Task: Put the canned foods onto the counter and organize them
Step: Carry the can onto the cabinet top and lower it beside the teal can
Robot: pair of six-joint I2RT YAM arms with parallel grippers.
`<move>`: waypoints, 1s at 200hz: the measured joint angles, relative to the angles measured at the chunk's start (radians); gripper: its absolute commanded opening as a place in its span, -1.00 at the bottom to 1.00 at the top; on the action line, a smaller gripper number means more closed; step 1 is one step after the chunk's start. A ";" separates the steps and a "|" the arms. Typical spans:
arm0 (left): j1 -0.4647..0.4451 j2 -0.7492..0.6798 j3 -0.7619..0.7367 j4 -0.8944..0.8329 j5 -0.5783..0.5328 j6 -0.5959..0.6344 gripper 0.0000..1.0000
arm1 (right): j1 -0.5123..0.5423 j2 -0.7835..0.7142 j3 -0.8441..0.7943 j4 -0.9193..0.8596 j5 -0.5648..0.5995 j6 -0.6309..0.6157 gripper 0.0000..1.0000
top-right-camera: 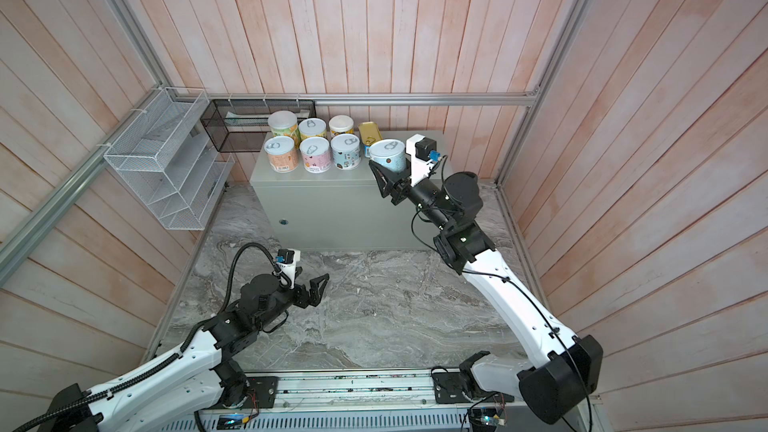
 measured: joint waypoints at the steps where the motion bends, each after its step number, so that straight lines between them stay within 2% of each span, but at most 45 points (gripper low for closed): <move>1: 0.000 -0.001 -0.002 0.002 -0.001 0.000 1.00 | -0.001 0.005 0.002 0.002 0.000 0.000 0.14; 63: 0.000 -0.060 -0.068 0.039 -0.035 0.005 1.00 | -0.023 0.182 0.047 0.029 0.004 0.000 0.14; 200: 0.000 -0.072 -0.068 0.037 -0.129 0.005 1.00 | -0.037 0.313 0.083 0.128 0.020 -0.038 0.22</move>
